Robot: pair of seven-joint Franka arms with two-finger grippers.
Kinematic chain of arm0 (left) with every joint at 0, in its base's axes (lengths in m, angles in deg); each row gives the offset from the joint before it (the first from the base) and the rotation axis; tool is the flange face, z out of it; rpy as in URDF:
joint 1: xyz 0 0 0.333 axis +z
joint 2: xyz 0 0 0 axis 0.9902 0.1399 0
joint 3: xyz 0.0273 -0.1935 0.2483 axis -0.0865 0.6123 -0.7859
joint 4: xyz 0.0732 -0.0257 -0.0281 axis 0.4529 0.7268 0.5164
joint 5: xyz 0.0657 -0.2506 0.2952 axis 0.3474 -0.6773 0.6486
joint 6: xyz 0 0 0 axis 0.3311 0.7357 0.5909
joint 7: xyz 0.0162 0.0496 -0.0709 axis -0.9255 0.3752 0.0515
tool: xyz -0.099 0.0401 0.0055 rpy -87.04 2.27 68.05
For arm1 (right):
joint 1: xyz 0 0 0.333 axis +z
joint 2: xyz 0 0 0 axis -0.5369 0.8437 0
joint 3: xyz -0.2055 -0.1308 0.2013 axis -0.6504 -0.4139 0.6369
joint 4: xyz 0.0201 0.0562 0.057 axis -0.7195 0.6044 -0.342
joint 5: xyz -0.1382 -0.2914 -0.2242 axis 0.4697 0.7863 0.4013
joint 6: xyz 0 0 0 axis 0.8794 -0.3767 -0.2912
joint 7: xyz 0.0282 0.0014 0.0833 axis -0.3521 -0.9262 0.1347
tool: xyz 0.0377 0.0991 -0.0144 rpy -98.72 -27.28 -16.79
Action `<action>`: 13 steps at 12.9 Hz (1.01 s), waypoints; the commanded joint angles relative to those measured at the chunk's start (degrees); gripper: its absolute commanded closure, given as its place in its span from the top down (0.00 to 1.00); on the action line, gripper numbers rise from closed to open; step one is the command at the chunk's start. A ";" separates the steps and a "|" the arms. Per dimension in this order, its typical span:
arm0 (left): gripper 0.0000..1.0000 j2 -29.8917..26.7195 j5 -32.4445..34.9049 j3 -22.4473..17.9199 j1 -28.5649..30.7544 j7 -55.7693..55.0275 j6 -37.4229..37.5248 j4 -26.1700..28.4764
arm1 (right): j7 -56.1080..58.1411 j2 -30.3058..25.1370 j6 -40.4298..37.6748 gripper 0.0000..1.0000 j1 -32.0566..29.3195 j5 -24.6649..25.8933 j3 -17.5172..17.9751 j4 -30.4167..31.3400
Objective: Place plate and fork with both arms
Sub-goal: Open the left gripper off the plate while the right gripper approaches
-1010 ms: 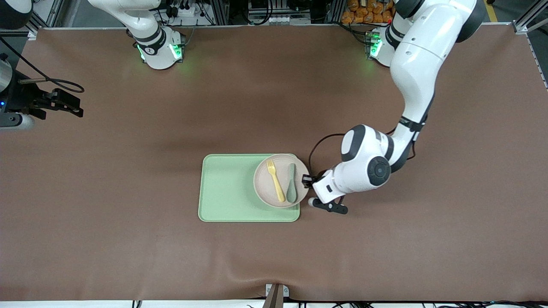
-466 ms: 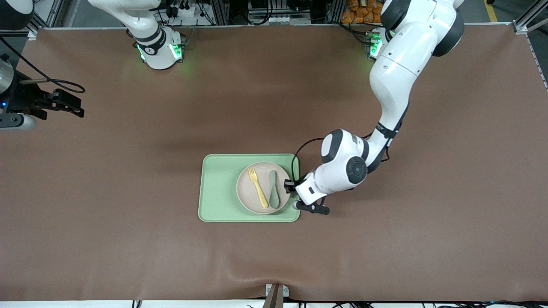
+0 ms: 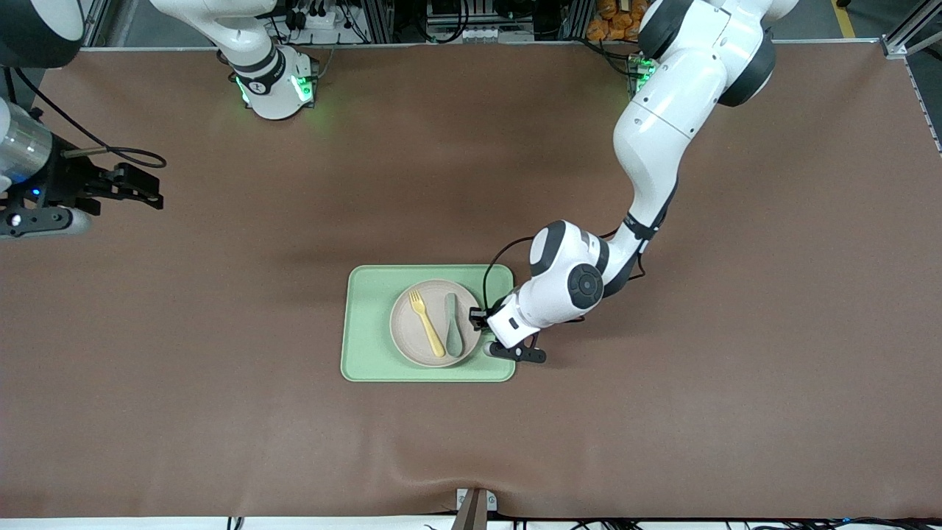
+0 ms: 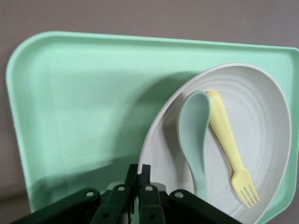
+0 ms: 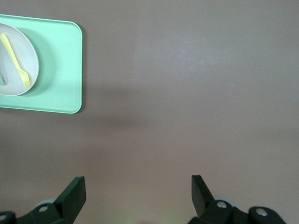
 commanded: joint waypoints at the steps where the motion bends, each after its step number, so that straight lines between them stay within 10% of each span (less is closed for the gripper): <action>1: 0.00 1.47 -1.18 -2.04 -1.94 -1.91 -1.38 -2.35 | -0.04 1.06 1.89 1.00 1.93 0.10 -0.22 0.49; 2: 0.00 1.47 -1.18 -2.74 -2.72 -2.09 -1.38 -2.26 | -0.05 1.68 2.34 1.00 2.46 0.02 -0.22 0.41; 3: 0.24 1.38 -1.18 -3.10 -2.91 -2.18 -1.38 -2.26 | -0.05 2.20 3.04 1.00 3.08 0.02 -0.22 0.41; 4: 0.79 1.29 -1.18 -3.10 -2.91 -2.36 -1.38 -2.26 | -0.05 2.82 3.83 1.00 3.61 0.02 -0.22 0.41; 5: 1.00 1.12 -1.18 -3.10 -2.91 -3.84 -1.38 -2.26 | -0.05 3.26 4.62 1.00 4.05 0.02 -0.22 0.41; 13: 1.00 -9.15 -0.13 -8.28 -2.47 -8.16 6.86 -1.73 | -0.75 11.86 17.44 1.00 9.93 -6.49 -0.22 0.32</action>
